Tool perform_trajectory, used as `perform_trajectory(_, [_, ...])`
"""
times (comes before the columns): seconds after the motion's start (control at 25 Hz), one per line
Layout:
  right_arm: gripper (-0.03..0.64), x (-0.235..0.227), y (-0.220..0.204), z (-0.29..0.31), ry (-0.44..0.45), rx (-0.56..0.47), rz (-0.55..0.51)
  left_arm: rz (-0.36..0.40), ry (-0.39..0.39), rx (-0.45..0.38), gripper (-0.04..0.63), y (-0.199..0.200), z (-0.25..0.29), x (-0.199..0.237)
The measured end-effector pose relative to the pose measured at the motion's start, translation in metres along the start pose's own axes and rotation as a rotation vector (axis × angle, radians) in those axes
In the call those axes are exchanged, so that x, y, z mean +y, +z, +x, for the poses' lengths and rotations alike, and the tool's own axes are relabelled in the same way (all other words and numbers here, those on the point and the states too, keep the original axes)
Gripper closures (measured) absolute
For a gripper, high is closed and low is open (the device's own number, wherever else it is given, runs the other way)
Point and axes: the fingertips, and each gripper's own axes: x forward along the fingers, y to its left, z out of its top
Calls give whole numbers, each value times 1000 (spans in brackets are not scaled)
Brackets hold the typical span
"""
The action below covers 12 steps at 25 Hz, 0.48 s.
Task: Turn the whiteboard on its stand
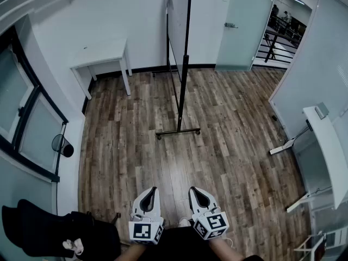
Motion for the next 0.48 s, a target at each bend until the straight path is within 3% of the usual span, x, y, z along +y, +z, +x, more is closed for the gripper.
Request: perform_trajectory(0.48, [604, -8, -4, -17, 8, -8, 15, 1, -1, 12, 577, -7, -4, -20])
